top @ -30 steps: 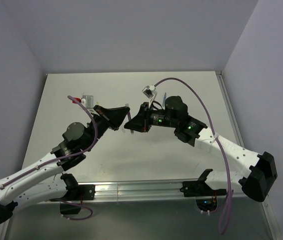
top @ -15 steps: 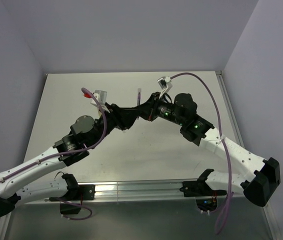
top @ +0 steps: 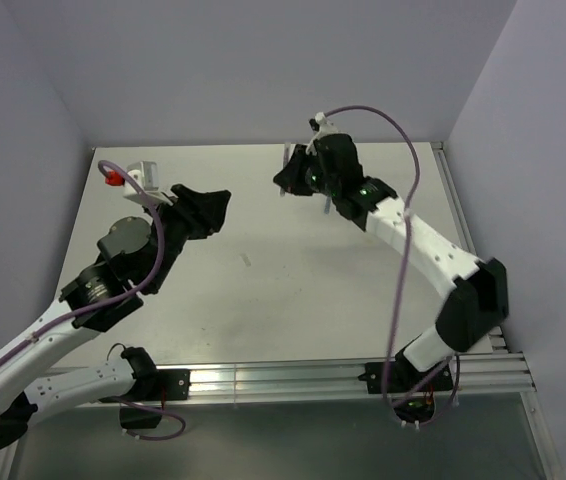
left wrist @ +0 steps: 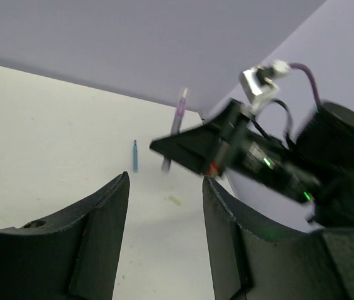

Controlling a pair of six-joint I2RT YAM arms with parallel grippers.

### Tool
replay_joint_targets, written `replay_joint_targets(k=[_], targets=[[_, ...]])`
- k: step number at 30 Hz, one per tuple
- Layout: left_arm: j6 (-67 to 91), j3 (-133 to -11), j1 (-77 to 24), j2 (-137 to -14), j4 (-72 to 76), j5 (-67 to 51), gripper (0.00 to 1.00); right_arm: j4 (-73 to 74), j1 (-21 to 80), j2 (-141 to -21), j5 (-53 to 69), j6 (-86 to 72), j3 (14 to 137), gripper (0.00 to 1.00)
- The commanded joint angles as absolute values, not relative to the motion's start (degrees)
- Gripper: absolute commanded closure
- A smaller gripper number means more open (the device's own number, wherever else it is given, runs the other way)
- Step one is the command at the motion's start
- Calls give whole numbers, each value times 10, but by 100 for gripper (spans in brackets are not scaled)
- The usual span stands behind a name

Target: Insert the pens into the pen caps

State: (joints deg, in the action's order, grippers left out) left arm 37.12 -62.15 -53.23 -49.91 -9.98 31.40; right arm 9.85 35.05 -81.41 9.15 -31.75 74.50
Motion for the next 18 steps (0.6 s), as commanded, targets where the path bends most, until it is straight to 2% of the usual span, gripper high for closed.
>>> replay_joint_targets(k=[1, 5, 8, 18], targets=[[368, -653, -526, -477, -167, 333, 45, 207, 302, -959, 14, -273, 846, 100], [367, -661, -523, -461, -208, 329, 44, 283, 283, -1116, -27, -239, 1014, 100], [364, -658, -521, -451, -221, 323, 44, 317, 274, -1207, -28, -232, 1094, 100], [362, -641, -520, -442, -228, 309, 44, 375, 253, -1343, -13, -229, 1203, 100]])
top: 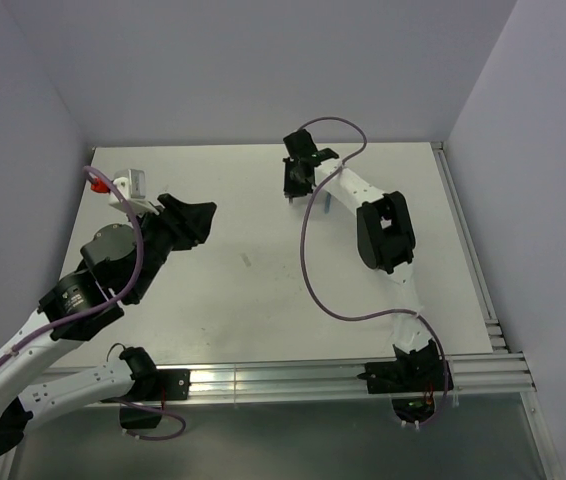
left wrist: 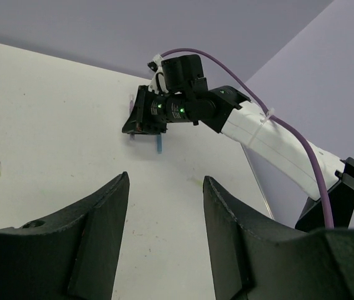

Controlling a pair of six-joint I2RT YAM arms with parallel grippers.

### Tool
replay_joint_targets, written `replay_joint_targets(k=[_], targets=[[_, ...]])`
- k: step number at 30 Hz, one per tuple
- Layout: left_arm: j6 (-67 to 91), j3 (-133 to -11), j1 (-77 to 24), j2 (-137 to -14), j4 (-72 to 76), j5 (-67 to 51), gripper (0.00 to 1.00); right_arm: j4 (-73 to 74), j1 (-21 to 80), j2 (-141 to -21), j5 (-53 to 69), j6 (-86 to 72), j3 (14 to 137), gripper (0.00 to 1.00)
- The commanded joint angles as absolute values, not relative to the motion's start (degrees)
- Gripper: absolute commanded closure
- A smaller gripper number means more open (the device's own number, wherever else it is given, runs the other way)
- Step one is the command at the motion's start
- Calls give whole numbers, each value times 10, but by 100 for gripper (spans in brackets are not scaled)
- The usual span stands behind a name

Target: Insert the pens into the pen caps

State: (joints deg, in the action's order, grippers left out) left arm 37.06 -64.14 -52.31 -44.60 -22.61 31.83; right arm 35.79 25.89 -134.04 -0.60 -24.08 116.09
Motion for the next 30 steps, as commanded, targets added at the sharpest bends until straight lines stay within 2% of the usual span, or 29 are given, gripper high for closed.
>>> replay_joint_targets(k=[1, 7, 17, 25, 30], targets=[[361, -641, -520, -443, -228, 309, 45, 375, 253, -1346, -15, -229, 1201, 100], [359, -635, -520, -448, -223, 304, 45, 374, 254, -1366, -26, -226, 1191, 100], [360, -630, -520, -459, -224, 303, 45, 369, 255, -1377, -47, -218, 1183, 92], [360, -628, -519, -463, -226, 302, 45, 359, 256, -1383, -47, -218, 1168, 79], [359, -626, -517, -464, -225, 302, 45, 356, 256, -1384, -49, -218, 1165, 74]])
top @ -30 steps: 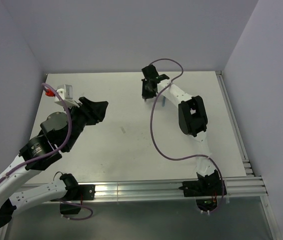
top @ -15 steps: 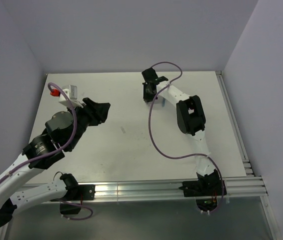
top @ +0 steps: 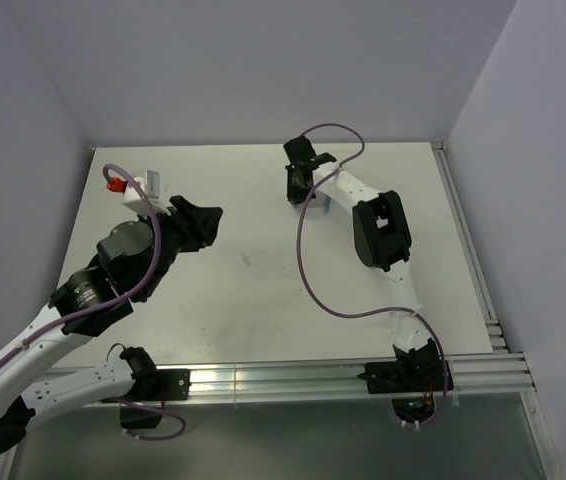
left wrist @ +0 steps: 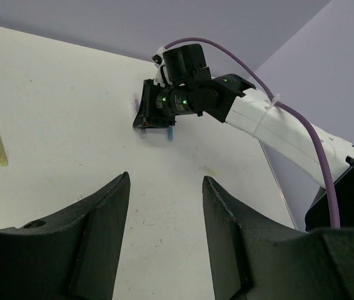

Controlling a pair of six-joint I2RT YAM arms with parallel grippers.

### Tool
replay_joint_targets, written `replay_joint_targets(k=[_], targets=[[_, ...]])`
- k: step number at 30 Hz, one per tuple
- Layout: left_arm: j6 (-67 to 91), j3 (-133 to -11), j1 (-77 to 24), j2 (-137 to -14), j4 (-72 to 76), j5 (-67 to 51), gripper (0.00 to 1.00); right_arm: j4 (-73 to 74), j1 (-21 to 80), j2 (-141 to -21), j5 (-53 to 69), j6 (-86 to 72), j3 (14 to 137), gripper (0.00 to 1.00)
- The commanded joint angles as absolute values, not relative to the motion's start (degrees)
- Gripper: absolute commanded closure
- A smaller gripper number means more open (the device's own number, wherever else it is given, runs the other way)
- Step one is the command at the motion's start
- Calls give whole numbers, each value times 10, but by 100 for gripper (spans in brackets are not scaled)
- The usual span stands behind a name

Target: Insert the pens into the pen caps

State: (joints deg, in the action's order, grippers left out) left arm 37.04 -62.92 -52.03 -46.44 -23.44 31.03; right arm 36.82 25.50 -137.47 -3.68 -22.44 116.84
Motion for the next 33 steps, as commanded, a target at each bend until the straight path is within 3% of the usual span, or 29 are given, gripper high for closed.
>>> replay_joint_targets(k=[1, 13, 26, 33], targets=[[359, -627, -516, -465, -225, 301, 45, 356, 256, -1383, -52, -218, 1165, 74], [356, -621, -511, -467, -223, 296, 45, 356, 257, -1364, -59, -214, 1157, 69], [345, -619, -504, -456, -225, 297, 45, 359, 250, -1249, -138, -207, 1136, 66], [345, -614, -502, -448, -228, 294, 45, 370, 208, -1256, -163, -232, 1112, 66]])
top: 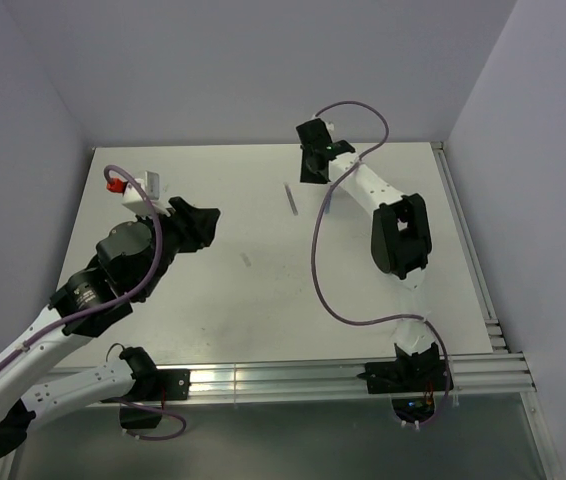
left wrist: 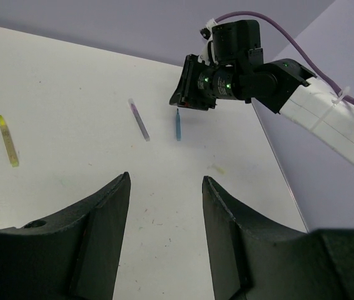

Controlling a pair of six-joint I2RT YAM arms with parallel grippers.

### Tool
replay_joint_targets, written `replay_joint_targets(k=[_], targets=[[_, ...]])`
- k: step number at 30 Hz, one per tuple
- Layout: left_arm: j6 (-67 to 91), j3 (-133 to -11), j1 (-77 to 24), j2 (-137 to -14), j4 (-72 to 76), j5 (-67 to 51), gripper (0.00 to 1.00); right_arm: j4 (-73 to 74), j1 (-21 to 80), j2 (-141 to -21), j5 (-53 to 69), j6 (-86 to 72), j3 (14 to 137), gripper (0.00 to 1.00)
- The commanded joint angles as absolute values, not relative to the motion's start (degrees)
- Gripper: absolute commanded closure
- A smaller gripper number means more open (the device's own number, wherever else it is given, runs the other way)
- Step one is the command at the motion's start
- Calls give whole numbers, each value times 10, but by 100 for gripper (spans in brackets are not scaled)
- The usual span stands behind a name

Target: Insert the pens into the pen caps

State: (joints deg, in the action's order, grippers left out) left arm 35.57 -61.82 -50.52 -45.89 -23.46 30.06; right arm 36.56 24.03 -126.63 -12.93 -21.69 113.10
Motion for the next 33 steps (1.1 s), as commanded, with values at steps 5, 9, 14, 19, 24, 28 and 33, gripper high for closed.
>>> replay_joint_targets(k=[5, 9, 14, 19, 24, 28, 33], targets=[[342, -613, -501, -447, -229, 293, 45, 371, 182, -1275, -167, -243, 1108, 65], [343, -613, -499, -448, -229, 291, 45, 376, 167, -1301, -154, -245, 1133, 65], [342, -614, -498, -449, -230, 289, 45, 380, 163, -1332, -136, -243, 1160, 65], [343, -616, -497, -456, -230, 285, 45, 381, 162, -1349, -132, -244, 1175, 63], [341, -618, -496, -461, -227, 281, 46, 383, 160, -1360, -129, -243, 1186, 62], [341, -620, -495, -467, -225, 280, 46, 384, 159, -1365, -128, -242, 1186, 62], [341, -618, -494, -470, -225, 279, 46, 382, 156, -1370, -118, -239, 1184, 62]])
